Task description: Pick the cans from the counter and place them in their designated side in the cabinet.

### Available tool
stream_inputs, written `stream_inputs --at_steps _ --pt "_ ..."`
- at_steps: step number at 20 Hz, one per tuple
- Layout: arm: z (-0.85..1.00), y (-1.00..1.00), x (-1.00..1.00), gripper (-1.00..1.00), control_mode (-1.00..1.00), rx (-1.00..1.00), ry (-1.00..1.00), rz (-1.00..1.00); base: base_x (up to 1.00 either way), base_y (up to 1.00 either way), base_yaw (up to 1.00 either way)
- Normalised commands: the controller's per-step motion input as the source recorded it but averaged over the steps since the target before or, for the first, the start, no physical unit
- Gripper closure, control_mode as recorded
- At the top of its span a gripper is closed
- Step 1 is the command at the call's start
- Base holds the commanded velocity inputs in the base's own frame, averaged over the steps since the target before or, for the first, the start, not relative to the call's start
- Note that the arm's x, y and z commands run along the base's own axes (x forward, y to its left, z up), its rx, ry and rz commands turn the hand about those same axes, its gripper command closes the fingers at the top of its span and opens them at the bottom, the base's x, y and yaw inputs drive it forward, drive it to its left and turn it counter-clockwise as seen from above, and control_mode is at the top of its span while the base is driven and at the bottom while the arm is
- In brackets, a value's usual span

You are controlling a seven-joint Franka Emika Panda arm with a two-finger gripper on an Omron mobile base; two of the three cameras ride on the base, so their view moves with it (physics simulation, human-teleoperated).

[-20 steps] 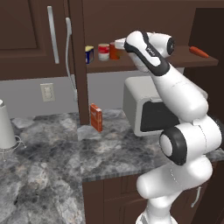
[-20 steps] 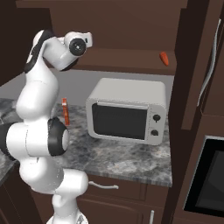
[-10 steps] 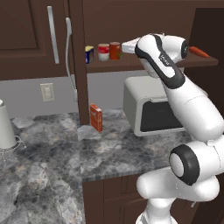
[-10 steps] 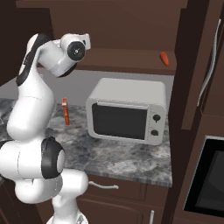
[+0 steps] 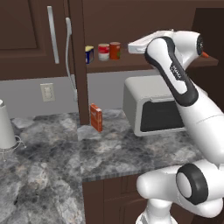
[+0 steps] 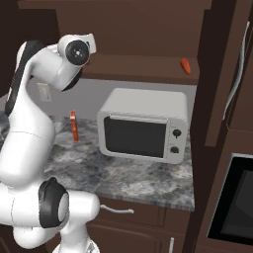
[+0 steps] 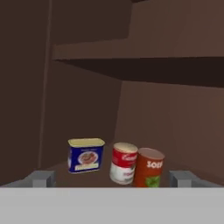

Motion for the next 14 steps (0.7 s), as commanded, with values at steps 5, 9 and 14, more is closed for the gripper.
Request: stream_inputs --at_steps 5,9,14 --pt "0.16 -0.07 -0.73 -1.0 -1.0 -0.05 0.0 0.03 0.0 0.0 0.0" --pt "0.01 -0.14 -0.81 -1.0 -1.0 -0.02 -0.04 0.03 0.0 0.0 0.0" --pt "0.0 -0.13 -0.85 -1.0 -1.0 -0.01 -0.09 0.03 0.0 0.0 0.0"
